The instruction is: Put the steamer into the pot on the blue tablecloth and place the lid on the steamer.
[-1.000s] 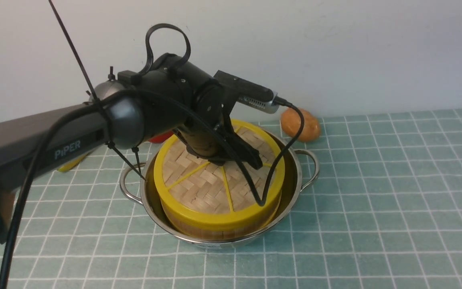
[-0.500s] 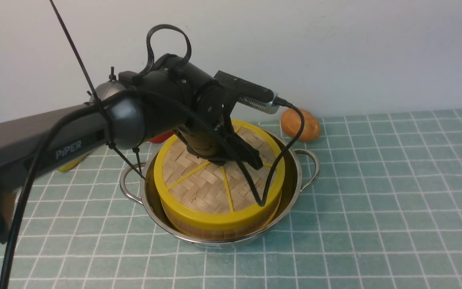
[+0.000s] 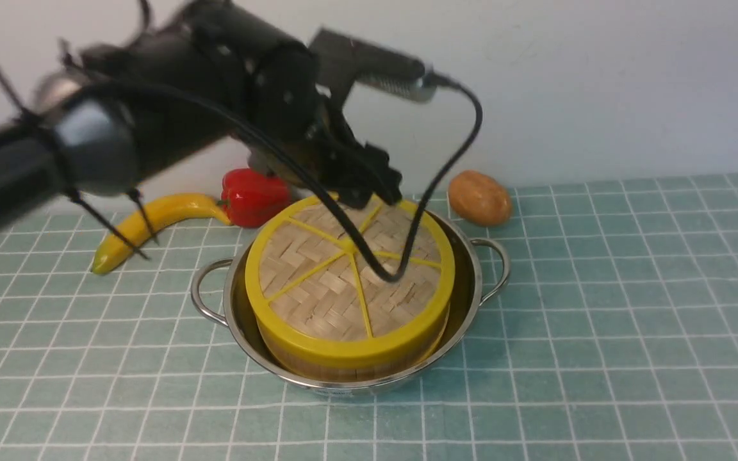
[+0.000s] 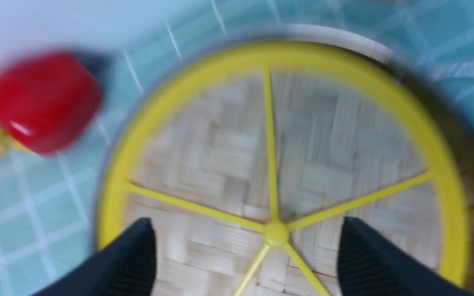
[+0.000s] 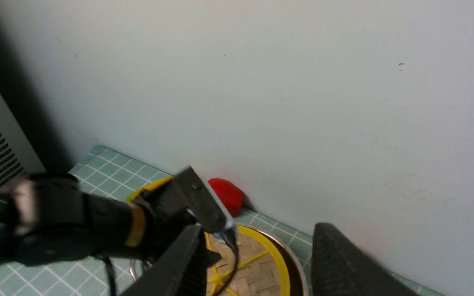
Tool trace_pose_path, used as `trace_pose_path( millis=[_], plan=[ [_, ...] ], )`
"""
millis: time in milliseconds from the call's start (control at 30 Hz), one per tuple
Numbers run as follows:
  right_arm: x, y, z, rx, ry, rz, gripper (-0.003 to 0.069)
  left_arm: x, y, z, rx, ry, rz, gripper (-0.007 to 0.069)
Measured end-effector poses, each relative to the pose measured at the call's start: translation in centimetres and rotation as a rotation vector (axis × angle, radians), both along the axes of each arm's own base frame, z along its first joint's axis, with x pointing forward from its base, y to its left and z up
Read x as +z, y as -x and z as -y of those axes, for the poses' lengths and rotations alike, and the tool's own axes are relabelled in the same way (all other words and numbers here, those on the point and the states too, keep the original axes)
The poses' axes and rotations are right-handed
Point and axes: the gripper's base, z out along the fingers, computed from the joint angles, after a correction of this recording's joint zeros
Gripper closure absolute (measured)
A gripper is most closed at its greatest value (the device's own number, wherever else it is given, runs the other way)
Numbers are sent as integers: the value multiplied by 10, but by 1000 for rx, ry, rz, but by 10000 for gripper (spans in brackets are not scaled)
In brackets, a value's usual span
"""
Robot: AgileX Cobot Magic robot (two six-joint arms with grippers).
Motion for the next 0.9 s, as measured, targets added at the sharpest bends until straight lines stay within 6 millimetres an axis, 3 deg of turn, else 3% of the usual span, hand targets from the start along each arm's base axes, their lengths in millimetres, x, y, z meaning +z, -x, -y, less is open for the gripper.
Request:
trace_pose_path(
  millis=[100, 200, 300, 367, 400, 433, 500, 767, 900],
  plan=[
    [-3, 4, 7, -35, 47, 19, 334, 57, 31, -20, -14, 49, 138, 32],
    [-11, 16, 20, -80, 100, 33, 391, 104, 70, -45, -11, 91, 250, 114],
    [-29, 37, 39, -131, 167, 49, 473, 139, 118, -76, 8, 131, 329, 280],
    [-40, 49, 48, -151, 181, 81, 513, 145, 140, -89, 14, 144, 353, 402],
    [-46, 55, 52, -159, 181, 102, 531, 146, 150, -96, 14, 151, 363, 458],
    [-59, 64, 59, -171, 173, 140, 561, 142, 170, -108, 12, 158, 381, 561],
    [-89, 80, 68, -183, 152, 196, 608, 127, 193, -121, -8, 176, 424, 634],
    [-191, 96, 78, -202, 152, 156, 669, 47, 235, -140, -63, 207, 452, 648],
    [-214, 97, 79, -195, 164, 143, 670, 21, 243, -144, -65, 224, 438, 648]
  ],
)
